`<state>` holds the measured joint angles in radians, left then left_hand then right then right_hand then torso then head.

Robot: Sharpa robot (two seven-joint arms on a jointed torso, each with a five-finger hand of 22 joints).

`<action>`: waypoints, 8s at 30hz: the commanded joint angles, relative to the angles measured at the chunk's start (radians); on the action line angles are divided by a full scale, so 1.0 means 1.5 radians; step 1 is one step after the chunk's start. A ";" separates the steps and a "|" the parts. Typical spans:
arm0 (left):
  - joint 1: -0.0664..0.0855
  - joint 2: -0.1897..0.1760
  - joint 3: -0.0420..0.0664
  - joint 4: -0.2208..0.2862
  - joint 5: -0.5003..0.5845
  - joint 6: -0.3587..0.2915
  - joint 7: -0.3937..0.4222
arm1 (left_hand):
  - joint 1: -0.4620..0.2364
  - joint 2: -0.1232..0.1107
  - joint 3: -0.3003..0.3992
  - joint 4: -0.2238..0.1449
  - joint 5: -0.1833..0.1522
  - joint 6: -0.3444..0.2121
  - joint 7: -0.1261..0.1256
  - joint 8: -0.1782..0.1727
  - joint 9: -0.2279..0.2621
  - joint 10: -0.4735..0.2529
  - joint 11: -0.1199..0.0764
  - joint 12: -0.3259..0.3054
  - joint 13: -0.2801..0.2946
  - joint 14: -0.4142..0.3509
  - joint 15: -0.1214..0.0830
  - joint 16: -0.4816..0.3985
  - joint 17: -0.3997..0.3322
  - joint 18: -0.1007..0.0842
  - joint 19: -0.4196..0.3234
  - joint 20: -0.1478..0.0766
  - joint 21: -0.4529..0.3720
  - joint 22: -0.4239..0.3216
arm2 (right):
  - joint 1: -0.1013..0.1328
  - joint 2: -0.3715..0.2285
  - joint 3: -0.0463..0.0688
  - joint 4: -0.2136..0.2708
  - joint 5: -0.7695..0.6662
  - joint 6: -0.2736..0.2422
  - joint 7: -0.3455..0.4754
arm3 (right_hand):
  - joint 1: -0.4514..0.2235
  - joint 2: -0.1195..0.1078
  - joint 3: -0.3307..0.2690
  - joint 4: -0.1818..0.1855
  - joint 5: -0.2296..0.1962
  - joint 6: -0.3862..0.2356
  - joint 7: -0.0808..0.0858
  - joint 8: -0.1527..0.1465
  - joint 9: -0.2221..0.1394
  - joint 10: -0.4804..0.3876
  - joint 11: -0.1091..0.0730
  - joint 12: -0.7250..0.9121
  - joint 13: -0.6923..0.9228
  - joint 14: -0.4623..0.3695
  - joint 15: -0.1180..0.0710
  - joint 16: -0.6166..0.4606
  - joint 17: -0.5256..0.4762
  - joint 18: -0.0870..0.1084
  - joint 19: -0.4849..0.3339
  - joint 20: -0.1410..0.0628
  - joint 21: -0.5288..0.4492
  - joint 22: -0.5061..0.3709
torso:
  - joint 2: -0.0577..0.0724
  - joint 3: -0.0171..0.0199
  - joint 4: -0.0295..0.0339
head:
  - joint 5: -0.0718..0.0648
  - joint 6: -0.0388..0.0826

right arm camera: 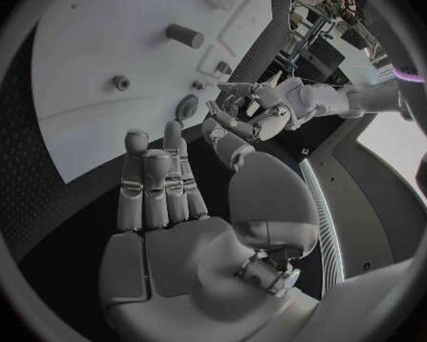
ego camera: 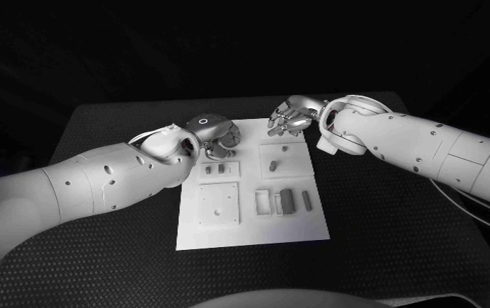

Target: Assemble the parts on the task board

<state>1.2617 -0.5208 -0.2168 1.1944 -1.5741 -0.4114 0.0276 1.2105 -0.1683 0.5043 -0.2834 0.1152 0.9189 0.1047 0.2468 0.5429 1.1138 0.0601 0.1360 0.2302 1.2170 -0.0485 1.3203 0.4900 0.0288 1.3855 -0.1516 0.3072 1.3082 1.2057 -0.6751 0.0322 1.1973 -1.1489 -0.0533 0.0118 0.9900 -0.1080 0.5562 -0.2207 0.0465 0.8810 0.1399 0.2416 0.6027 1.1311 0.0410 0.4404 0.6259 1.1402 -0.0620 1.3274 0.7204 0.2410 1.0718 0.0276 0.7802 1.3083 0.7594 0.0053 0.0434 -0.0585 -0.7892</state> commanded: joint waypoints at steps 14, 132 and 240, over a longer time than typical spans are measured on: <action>-0.008 0.031 -0.001 -0.041 -0.040 0.036 0.000 | 0.002 0.016 0.007 0.002 0.007 0.012 0.002 0.001 -0.008 0.001 0.010 -0.026 -0.008 0.043 0.006 0.017 0.002 0.079 0.038 0.007 0.033 0.016 | 0.000 0.002 0.000 0.002 0.000 -0.001 0.008 | -0.004 -0.002 0.000 0.001 0.002 0.007 0.010 -0.002 0.001 -0.004 0.003 0.005 0.001 -0.002 -0.002 -0.001 -0.001 0.014 0.000 -0.002 -0.001 0.011 | 0.000 0.0001 -0.0001 | -0.003 -0.001; -0.031 0.000 0.053 -0.012 -0.031 0.017 0.004 | 0.028 0.055 0.063 -0.001 -0.002 0.085 0.006 0.035 -0.013 0.122 -0.006 -0.020 0.016 0.045 -0.008 0.024 0.000 0.074 0.027 -0.001 0.068 0.015 | 0.000 -0.004 0.000 0.008 0.000 0.001 0.009 | -0.004 -0.002 0.000 0.000 0.002 0.007 0.010 -0.002 0.002 -0.003 0.003 0.005 0.001 -0.002 -0.001 -0.001 -0.001 0.014 0.000 -0.002 -0.002 0.011 | -0.002 -0.0003 0.0023 | -0.010 -0.002; -0.038 -0.018 0.023 -0.034 -0.046 0.091 -0.015 | 0.025 0.056 0.065 0.001 -0.003 0.084 0.007 0.032 -0.014 0.123 -0.006 -0.029 0.018 0.044 -0.009 0.022 -0.001 0.070 0.023 -0.003 0.067 0.013 | 0.000 -0.005 0.000 0.006 0.000 0.002 0.010 | -0.005 -0.002 0.000 0.000 0.002 0.007 0.010 -0.003 0.003 -0.003 0.003 0.005 0.001 -0.002 -0.001 -0.001 -0.001 0.014 0.000 -0.002 -0.002 0.011 | -0.001 0.0005 0.0008 | -0.012 -0.011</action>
<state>1.2099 -0.5522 -0.1748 1.1431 -1.6320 -0.3125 0.0102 1.2485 -0.0904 0.5985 -0.2837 0.1071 1.0389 0.1116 0.2930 0.5222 1.2740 0.0287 0.0885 0.2575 1.2829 -0.0534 1.3505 0.4908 0.0468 1.4227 -0.1493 0.4037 1.3077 1.2056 -0.6831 0.0323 1.2063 -1.1484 -0.0553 0.0168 0.9900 -0.1080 0.5562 -0.2207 0.0464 0.8816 0.1393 0.2416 0.6056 1.1311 0.0410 0.4443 0.6259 1.1381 -0.0603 1.3274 0.7198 0.2494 1.0702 0.0293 0.7802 1.3083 0.7579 0.0063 0.0444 -0.0750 -0.8042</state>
